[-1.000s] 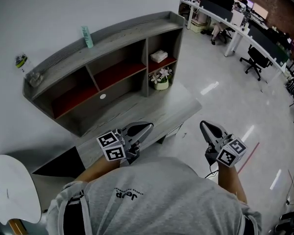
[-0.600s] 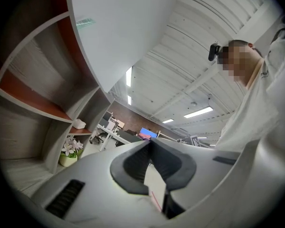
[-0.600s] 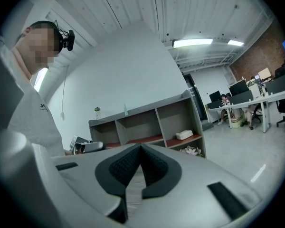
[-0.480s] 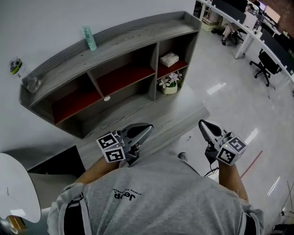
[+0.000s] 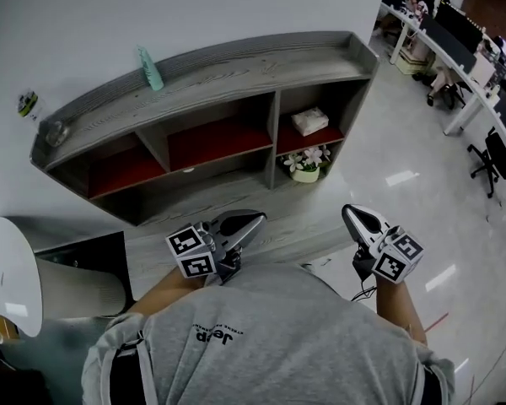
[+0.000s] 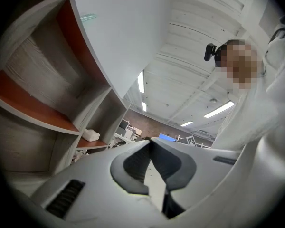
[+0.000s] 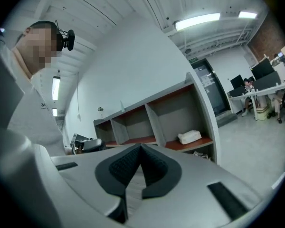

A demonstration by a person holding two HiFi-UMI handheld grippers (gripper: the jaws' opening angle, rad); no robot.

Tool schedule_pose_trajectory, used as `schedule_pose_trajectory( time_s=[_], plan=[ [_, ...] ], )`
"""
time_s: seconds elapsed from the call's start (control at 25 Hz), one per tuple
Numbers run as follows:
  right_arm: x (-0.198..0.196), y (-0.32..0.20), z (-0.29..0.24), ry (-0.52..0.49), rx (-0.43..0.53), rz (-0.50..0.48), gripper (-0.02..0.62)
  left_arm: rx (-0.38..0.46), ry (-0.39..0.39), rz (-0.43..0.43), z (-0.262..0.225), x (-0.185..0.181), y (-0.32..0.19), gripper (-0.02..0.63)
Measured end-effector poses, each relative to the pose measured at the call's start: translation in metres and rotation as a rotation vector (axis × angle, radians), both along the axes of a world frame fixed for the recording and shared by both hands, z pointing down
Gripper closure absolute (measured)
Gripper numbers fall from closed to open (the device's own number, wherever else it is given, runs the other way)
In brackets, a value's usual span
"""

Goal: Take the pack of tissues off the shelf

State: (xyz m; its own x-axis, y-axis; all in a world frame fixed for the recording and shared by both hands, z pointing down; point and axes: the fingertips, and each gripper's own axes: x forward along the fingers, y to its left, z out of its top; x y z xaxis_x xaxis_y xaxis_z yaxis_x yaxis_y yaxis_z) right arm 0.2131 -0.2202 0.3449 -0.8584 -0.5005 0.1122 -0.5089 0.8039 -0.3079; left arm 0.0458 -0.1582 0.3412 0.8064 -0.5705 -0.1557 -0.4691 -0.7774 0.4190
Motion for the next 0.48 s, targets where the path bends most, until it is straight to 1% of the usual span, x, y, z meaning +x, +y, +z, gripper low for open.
schedule_pose_trajectory(
  time_s=[0.12, 0.28, 0.4, 0.48],
  plan=[
    [0.017, -0.040, -0.004, 0.004, 0.006, -0.090, 0.575, 0.002, -0.001, -0.061, -0.006, 0.030, -0.037, 0.578],
    [0.048, -0.094, -0.002, 0.000, 0.008, -0.175, 0.575, 0.030, -0.034, -0.142, -0.013, 0.071, -0.093, 0.577],
    [0.067, -0.131, 0.006, -0.004, -0.016, -0.227, 0.575, 0.053, -0.073, -0.223, -0.021, 0.089, -0.136, 0.578],
    [0.075, -0.152, 0.008, -0.008, -0.030, -0.262, 0.575, 0.071, -0.125, -0.278, -0.025, 0.098, -0.163, 0.577]
  ],
)
